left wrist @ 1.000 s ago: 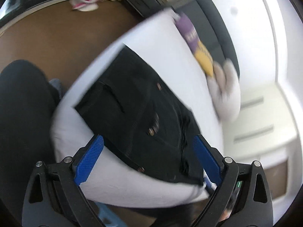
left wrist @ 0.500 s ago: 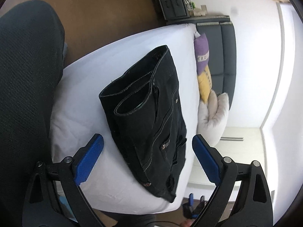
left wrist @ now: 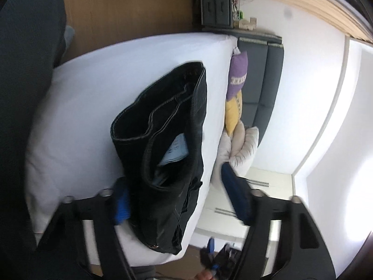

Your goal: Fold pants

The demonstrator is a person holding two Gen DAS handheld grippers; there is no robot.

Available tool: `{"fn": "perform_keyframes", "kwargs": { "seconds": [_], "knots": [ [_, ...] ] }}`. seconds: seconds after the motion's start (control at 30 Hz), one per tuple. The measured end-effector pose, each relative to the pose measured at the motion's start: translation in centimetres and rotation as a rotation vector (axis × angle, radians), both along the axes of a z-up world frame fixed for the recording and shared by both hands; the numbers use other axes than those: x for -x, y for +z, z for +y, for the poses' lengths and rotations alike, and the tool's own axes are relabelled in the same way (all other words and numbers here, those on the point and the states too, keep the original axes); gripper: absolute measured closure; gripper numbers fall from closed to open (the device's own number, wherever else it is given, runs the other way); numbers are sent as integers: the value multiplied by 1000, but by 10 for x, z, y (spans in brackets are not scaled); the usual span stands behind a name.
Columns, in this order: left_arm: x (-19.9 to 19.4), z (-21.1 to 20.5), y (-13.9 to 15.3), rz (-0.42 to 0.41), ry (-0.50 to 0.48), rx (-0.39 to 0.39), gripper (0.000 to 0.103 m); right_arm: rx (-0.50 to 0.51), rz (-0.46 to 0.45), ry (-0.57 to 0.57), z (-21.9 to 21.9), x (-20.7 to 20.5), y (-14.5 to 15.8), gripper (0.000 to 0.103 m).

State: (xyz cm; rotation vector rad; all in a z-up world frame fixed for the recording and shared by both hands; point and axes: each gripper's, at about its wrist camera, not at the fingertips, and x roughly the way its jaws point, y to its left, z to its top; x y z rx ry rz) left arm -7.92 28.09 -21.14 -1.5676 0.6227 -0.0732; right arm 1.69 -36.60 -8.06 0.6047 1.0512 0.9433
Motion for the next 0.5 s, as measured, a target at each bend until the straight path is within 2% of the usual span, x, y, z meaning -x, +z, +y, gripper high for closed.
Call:
{"fn": "perform_keyframes", "kwargs": {
  "seconds": [0.03,0.1,0.2,0.43,0.5],
  "knots": [
    [-3,-2,1,8,-15,-16,55,21,1,19,10,-7,1,60],
    [-6,-5,3,19,-36,-48,72,61,15,62,33,-21,-2,61],
    [-11,-7,15,15,-63,-119,80,144,62,115,64,-41,-15,65],
    [-29,-23,65,-18,-157,-423,86,293,190,183,113,-69,-58,66],
    [-35,-29,70,-17,-177,-473,88,341,224,179,118,-73,-71,76]
  ]
}}
